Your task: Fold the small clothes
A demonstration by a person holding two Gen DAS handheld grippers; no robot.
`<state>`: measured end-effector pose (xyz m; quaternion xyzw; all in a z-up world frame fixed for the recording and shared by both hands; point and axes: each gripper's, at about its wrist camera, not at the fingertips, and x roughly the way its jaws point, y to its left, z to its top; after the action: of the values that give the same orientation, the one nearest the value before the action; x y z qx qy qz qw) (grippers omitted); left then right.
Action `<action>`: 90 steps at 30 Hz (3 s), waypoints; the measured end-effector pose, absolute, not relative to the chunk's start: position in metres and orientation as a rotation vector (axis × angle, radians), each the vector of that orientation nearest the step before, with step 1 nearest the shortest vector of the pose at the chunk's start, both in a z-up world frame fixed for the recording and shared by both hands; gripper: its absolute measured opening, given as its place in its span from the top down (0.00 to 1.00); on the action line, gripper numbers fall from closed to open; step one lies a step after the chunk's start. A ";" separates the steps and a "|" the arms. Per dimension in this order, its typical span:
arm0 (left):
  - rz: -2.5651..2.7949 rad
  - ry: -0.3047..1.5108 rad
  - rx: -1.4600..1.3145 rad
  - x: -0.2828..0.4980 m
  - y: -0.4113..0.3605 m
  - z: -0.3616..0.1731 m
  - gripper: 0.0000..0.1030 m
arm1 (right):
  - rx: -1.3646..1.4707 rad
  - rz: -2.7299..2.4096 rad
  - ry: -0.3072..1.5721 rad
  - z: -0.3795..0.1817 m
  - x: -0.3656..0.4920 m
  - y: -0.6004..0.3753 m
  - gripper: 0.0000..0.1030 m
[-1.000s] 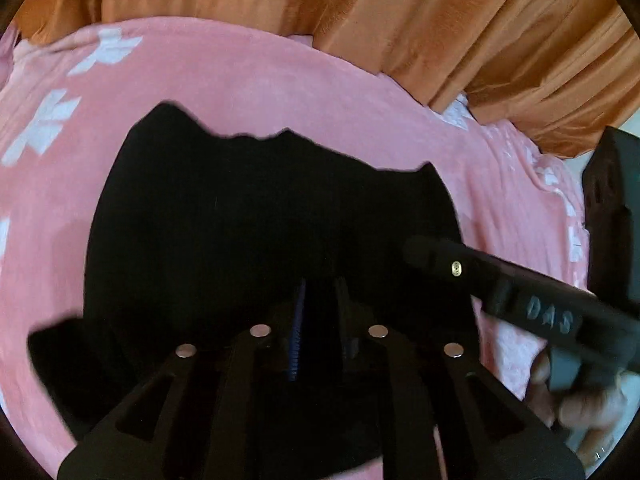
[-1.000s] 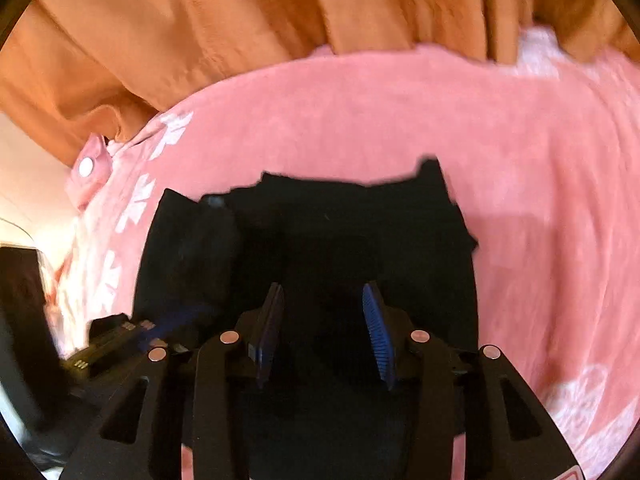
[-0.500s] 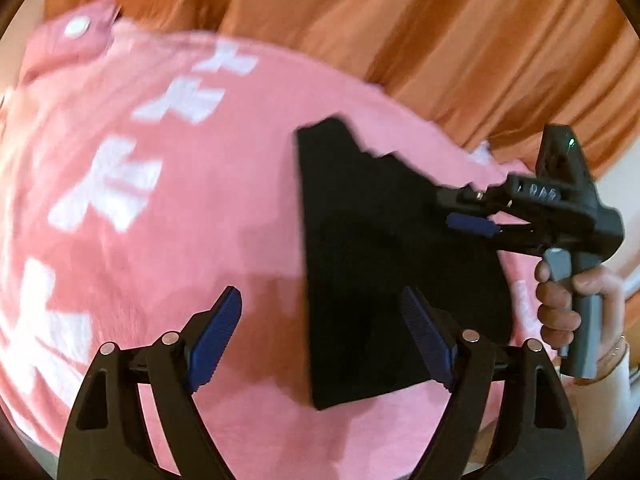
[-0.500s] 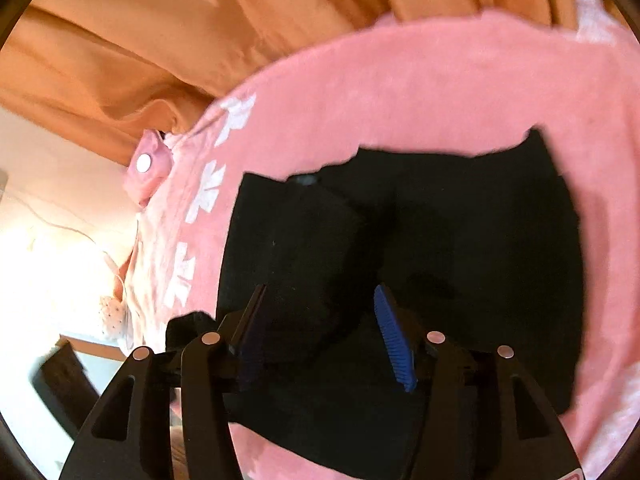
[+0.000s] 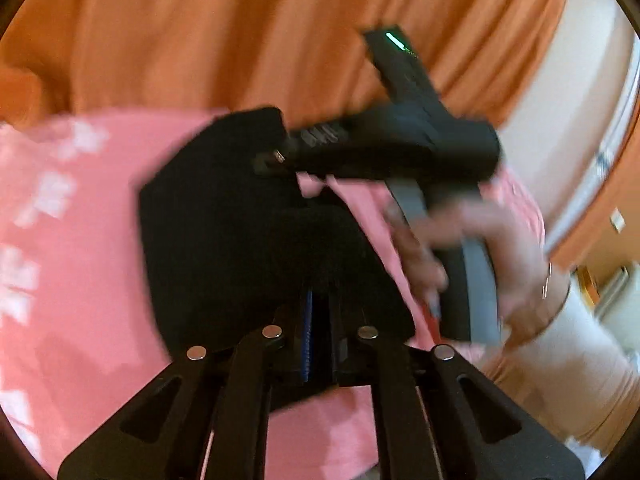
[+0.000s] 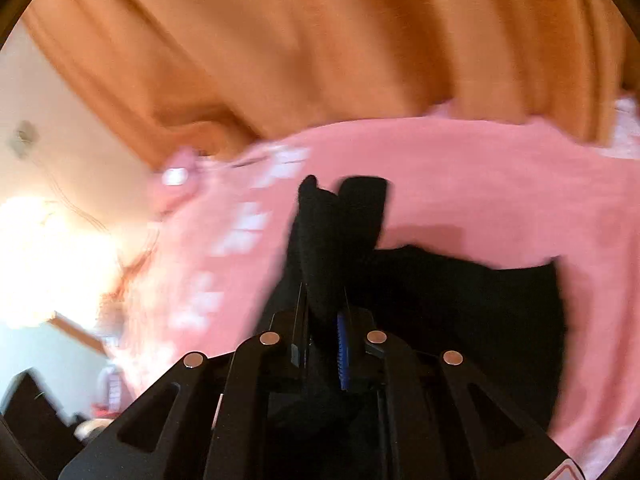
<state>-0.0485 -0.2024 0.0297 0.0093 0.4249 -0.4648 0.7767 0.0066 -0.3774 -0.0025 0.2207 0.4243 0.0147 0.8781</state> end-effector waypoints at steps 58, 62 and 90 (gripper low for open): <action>-0.693 1.191 0.196 -0.036 -0.203 -0.038 0.27 | 0.363 0.137 1.228 -0.066 -0.132 -0.382 0.89; -0.679 1.175 0.191 -0.037 -0.195 -0.031 0.28 | 0.497 0.113 1.195 -0.050 -0.131 -0.413 0.80; -0.612 1.124 0.028 -0.002 -0.185 -0.013 0.21 | 0.404 -0.032 1.010 0.045 -0.109 -0.437 0.60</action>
<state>-0.0025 -0.1853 -0.0129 0.0130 0.5245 -0.2856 0.8019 -0.1095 -0.4369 0.0455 0.1922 0.4804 -0.0150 0.8556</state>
